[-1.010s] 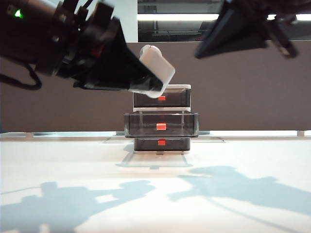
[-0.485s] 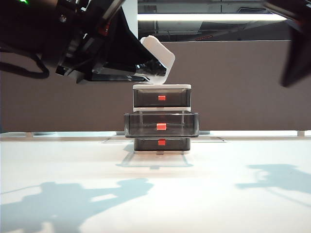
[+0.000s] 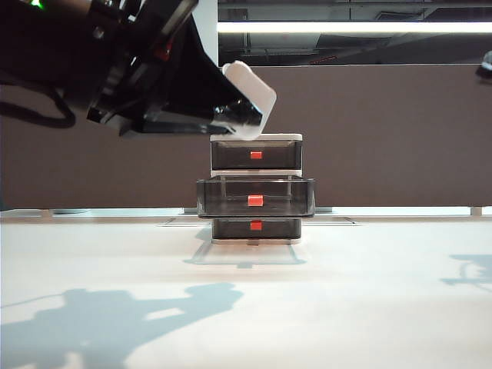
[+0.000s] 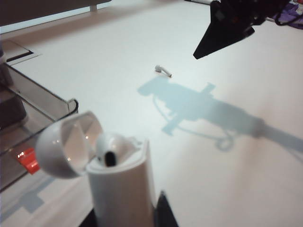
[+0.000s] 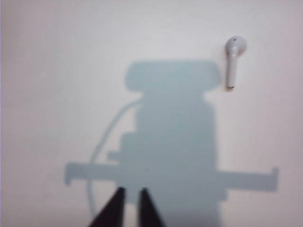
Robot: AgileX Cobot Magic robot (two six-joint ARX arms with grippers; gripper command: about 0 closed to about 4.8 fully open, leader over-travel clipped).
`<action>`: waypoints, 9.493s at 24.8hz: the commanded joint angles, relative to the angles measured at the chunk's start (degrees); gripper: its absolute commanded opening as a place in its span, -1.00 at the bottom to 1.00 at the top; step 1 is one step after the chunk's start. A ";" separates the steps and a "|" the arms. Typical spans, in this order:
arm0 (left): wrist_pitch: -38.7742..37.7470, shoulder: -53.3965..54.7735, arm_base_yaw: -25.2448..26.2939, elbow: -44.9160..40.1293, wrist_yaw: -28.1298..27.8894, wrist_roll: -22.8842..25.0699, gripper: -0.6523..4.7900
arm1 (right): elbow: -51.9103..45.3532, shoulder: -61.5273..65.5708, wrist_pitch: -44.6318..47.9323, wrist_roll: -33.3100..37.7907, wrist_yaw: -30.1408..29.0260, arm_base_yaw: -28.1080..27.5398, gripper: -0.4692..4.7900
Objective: Pick up the earphone case on the table, open the lid, insert the wireless earphone on the table into it, close the lid, put the earphone case into the second layer of the drawer, and finally close the drawer.
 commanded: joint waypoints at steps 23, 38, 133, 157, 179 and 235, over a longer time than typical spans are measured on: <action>-0.09 -0.20 0.02 0.24 0.28 -0.11 -0.58 | 21.42 29.31 -6.58 -11.96 3.98 -5.86 0.17; -0.07 -0.20 0.02 0.24 0.28 -0.09 -0.58 | 21.46 36.04 -0.11 -14.91 0.04 -8.59 0.05; -0.02 -0.20 0.02 0.24 0.28 -0.09 -0.58 | 24.70 39.82 -2.14 -15.76 0.70 -8.59 -0.64; -0.02 -0.20 0.02 0.24 0.28 -0.09 -0.58 | 24.63 32.24 -3.54 -14.53 -6.84 -8.28 -0.83; 0.00 -0.20 0.02 0.24 0.28 -0.11 -0.58 | 13.29 6.73 8.22 0.61 -10.08 9.07 -0.83; 9.03 5.14 0.04 0.24 0.26 -2.64 -0.58 | -7.87 -8.28 34.69 28.68 20.81 53.68 -0.83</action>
